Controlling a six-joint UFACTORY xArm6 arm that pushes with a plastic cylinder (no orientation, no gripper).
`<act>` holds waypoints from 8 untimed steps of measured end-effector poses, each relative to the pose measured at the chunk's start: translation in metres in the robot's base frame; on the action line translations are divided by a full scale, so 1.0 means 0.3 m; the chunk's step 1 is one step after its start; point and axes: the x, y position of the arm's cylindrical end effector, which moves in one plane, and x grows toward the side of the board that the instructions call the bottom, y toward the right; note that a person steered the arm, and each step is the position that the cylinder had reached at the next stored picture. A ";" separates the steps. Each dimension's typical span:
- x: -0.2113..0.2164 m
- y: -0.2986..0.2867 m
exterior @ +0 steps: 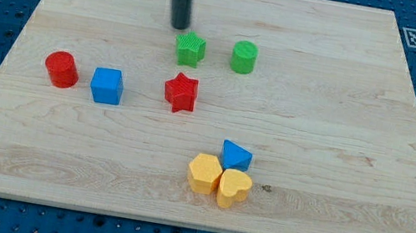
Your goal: Move the blue cube top left side of the yellow hexagon
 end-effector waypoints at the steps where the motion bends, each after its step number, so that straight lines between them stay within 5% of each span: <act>1: -0.003 -0.205; 4: 0.390 -0.376; 8: 0.487 -0.269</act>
